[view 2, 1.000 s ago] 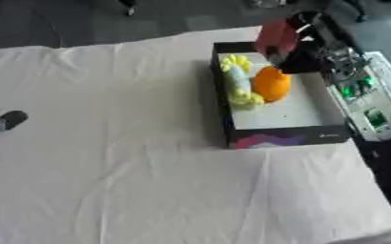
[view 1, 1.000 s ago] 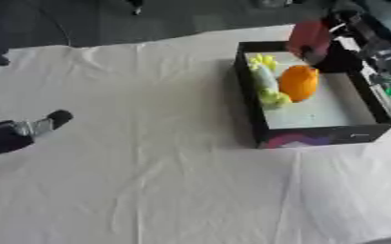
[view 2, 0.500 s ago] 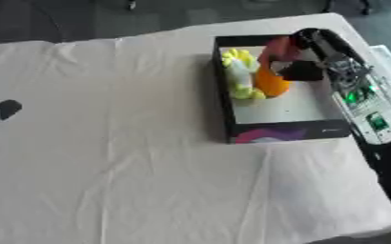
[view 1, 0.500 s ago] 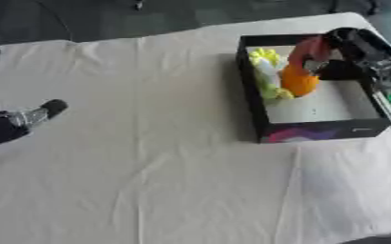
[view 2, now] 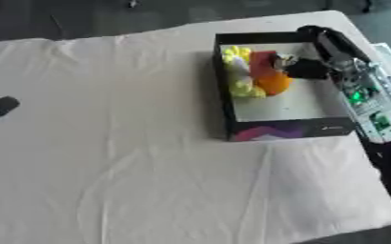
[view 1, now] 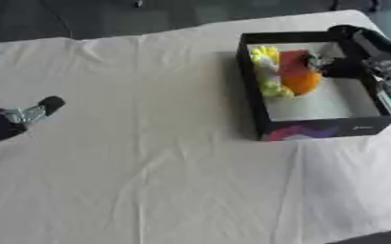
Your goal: Pick up the objects with one hand, pass them to the other hand, and then place them into the box on the other side of the table.
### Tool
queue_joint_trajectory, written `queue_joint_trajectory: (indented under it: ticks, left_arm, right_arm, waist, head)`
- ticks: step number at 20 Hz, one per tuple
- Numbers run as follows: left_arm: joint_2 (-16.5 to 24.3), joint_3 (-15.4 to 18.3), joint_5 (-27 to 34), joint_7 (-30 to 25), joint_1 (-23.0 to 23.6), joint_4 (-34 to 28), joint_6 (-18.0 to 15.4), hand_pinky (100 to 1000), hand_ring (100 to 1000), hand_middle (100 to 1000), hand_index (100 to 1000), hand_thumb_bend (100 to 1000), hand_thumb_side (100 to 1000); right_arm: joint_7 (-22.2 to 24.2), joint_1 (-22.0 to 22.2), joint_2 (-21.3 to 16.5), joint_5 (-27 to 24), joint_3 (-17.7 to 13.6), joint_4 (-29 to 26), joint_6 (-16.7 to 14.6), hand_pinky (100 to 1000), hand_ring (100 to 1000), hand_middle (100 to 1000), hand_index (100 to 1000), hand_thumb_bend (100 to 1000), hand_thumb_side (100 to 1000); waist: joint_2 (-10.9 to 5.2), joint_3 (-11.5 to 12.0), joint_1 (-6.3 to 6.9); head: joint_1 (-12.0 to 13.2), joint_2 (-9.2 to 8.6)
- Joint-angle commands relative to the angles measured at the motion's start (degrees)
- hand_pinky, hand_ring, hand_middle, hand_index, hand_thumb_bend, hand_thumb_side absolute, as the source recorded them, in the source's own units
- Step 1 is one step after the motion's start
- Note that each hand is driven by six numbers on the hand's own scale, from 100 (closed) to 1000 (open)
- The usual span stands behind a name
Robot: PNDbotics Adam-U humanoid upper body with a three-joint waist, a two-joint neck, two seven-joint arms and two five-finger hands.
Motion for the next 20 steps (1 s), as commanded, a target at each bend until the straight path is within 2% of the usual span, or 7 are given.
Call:
queue_joint_trajectory:
  ticks: [1,3,6,11,14,16,20]
  left_arm:
    - [1.5,0.7,0.3,0.3,-0.4,-1.0,0.0,801,739,613,826,832,476]
    - [1.4,0.8,0.3,0.3,-0.2,-1.0,0.1,800,739,609,825,828,478]
    - [1.1,1.6,0.9,1.5,0.2,-1.3,0.7,800,735,601,825,783,497]
    - [1.1,3.9,3.9,4.6,1.5,-2.0,2.4,806,735,600,828,701,528]
    - [0.9,5.6,5.7,6.7,2.7,-2.2,3.4,808,739,608,831,640,540]
    - [0.5,6.7,7.9,8.4,3.4,-2.2,3.9,811,746,619,836,573,559]
    - [-0.2,8.2,15.6,11.9,4.2,-2.1,3.2,816,776,672,853,434,604]
  right_arm:
    - [-0.9,-0.9,-2.0,0.1,-0.8,-0.8,0.2,963,954,895,939,387,506]
    - [-1.4,-1.0,-1.8,-0.4,-0.9,-1.1,0.3,964,952,894,938,370,510]
    - [-5.5,-1.0,-0.6,-5.4,-2.2,-3.0,0.8,979,954,899,945,128,627]
    - [-16.8,-1.2,1.3,-21.4,-2.7,-5.3,0.0,1000,963,917,985,100,740]
    - [-21.0,-1.3,2.6,-27.8,-2.7,-5.6,-2.6,1000,961,913,982,100,643]
    - [-23.5,-1.0,3.5,-30.6,-2.6,-6.0,-4.9,1000,952,904,968,181,535]
    - [-26.6,-0.2,5.3,-33.9,-2.8,-6.1,-9.0,1000,951,904,965,127,540]
  waist:
    - [-1.95,0.1,0.59]
    - [-1.93,0.1,0.58]
    - [-1.98,0.1,0.58]
    - [-2.2,0.6,0.64]
    - [-2.54,1.1,0.48]
    - [-2.8,1.5,0.28]
    - [-3.35,2.2,-0.25]
  head:
    - [0.3,-0.1]
    - [0.5,-0.1]
    - [2.8,0.1]
    - [8.8,0.73]
    - [11.2,2.12]
    - [12.4,3.05]
    - [13.4,3.65]
